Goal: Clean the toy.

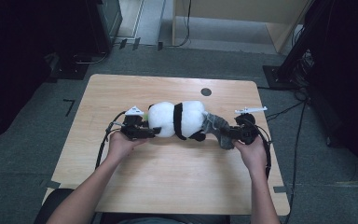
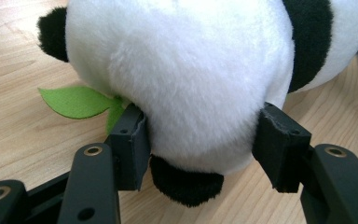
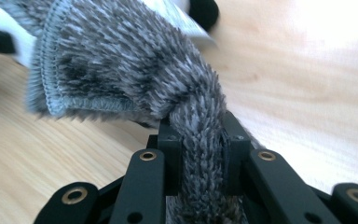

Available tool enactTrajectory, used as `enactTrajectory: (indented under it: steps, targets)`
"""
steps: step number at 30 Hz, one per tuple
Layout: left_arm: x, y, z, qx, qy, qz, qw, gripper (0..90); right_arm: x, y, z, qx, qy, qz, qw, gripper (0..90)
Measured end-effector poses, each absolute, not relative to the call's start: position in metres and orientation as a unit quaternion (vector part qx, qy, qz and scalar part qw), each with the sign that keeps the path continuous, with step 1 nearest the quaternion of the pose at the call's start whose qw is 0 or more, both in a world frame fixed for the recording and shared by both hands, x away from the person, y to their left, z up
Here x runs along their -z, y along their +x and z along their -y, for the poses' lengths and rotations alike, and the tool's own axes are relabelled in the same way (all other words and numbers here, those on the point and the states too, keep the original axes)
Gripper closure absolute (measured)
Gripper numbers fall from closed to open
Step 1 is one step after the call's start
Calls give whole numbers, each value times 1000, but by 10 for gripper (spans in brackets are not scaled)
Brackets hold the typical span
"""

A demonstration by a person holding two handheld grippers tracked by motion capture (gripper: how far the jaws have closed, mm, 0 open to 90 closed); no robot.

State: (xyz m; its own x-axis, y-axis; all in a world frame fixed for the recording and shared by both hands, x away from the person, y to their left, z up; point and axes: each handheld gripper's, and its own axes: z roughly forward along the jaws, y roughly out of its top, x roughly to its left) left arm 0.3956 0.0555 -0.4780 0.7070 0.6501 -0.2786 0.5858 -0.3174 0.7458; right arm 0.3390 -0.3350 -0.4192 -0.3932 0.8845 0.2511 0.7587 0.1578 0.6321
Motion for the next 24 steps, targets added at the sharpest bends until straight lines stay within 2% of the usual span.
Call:
enactTrajectory:
  steps: [6, 7, 11, 17, 24]
  targets:
    - [478, 395, -55, -38, 811, -382, 441, 421, 392, 333, 297, -396, 489, -772, 87, 763]
    - [478, 395, -55, -38, 811, -383, 441, 422, 389, 334, 279, -404, 468, -781, 87, 763]
    - [478, 393, -54, -41, 810, -383, 443, 423, 390, 336, 253, -409, 442, -795, 82, 764]
    - [478, 392, -54, -44, 811, -384, 440, 423, 403, 351, 201, -409, 399, -818, 70, 764]
    - [478, 391, -54, -48, 812, -383, 438, 423, 428, 360, 184, -386, 392, -833, 55, 763]
